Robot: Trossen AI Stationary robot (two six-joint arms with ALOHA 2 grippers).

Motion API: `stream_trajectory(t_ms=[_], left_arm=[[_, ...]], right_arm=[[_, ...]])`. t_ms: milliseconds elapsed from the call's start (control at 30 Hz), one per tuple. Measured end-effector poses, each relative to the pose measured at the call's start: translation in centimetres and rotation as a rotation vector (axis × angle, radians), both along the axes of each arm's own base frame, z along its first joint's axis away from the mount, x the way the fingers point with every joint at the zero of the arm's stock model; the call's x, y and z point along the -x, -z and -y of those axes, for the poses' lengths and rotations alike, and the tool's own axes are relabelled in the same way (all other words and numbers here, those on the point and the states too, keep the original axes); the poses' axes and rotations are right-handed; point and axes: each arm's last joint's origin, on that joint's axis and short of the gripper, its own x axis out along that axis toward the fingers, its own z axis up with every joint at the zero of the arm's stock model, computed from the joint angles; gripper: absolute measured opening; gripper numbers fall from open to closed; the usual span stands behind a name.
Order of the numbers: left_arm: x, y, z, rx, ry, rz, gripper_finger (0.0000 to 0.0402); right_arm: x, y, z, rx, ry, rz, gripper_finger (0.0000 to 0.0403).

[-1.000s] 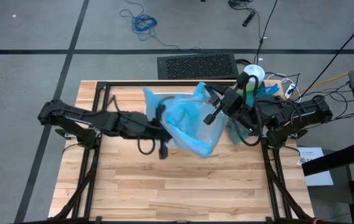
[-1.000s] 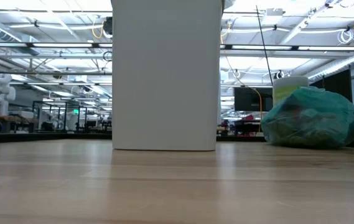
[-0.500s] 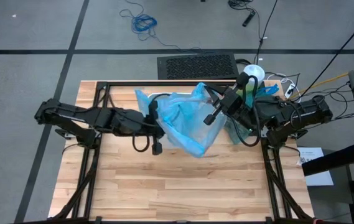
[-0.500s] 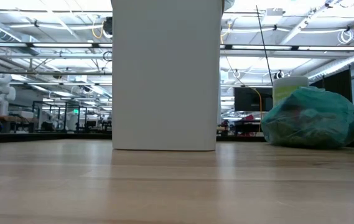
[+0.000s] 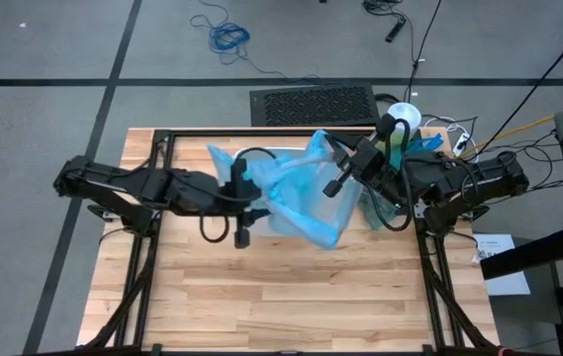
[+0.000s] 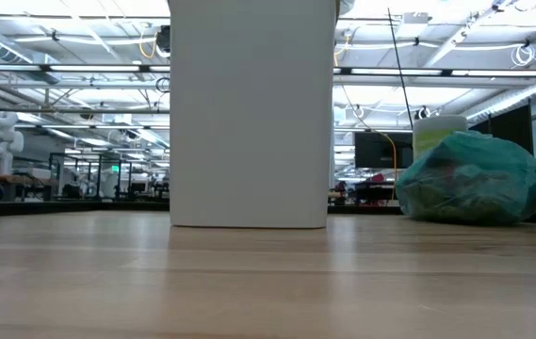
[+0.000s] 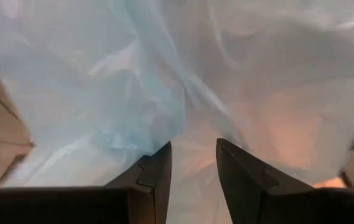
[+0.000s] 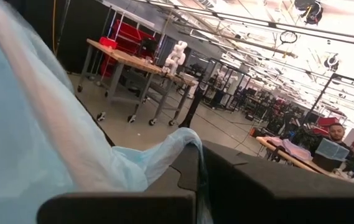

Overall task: Place trash/remove bag and relplace
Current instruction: Put the new blue trash bag inside the white trash bin

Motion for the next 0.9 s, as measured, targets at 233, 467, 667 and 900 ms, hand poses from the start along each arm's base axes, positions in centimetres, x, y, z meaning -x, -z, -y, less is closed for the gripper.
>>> stream_trajectory(t_ms=[233,467,667,900], left_arm=[[1.4,-2.8,0.5,-0.001,0.031,0.001,0.0125],[1.8,-3.2,0.3,-0.03,-0.041,-0.017,0.0125],[1.5,-2.7,-0.6,-0.102,-0.155,-0.06,0.0125],[3.1,-5.1,-0.4,-0.145,-0.176,-0.052,0.0125]], right_arm=[[0.0,0.0,0.0,0.0,0.0,-0.001,0.0],[0.0,0.0,0.0,0.001,0.0,-0.002,0.0],[0.0,0.1,0.0,-0.001,0.0,-0.005,0.0],[-0.1,0.2,0.3,-0.006,0.011,-0.012,0.0]])
